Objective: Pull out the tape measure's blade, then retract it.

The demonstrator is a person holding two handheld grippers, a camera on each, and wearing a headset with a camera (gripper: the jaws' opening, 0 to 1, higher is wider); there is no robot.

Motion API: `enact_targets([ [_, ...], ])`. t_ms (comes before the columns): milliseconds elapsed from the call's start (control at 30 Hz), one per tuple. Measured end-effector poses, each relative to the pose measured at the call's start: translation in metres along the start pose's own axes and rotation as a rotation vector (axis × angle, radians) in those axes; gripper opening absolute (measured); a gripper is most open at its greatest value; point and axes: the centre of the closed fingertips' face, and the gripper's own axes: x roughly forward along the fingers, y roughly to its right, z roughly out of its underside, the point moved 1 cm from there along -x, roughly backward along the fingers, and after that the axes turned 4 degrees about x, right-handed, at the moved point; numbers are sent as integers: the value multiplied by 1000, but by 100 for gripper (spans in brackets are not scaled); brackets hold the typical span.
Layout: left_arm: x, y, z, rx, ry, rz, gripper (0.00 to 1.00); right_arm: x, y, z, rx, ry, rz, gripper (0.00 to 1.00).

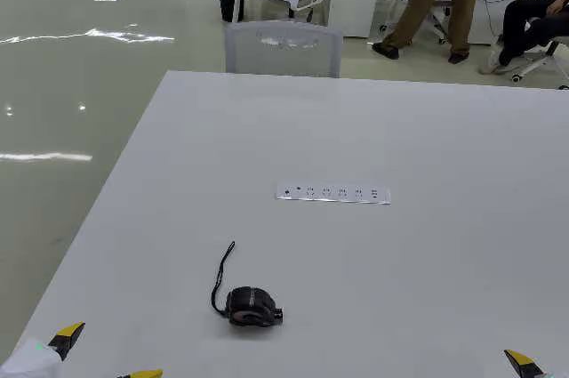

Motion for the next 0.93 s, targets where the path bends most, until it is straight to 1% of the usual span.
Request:
enact_targets([
  [100,1,-2,1,-6,0,-2,99,-2,0,-1,-4,4,7,100],
  [233,0,-3,1,-8,-1,-4,99,-3,2,-3,-1,6,13,100],
  [333,0,-7,0,-7,4,-10,99,-3,3,-3,1,6,11,100],
  [367,0,-7,0,-8,2,-10,99,-4,3,-3,2,3,11,100],
  [400,-1,-5,-2,-4,1,-13,99,-4,4,-4,2,5,12,100],
  [533,-4,-4,-4,-7,0,-18,99,-5,7,-5,9,11,15,100],
  [700,-7,-4,-6,-7,1,-22,99,-6,8,-5,7,6,22,100],
  [933,-10,-7,-4,-13,1,-26,99,-6,9,-5,-6,4,12,100],
])
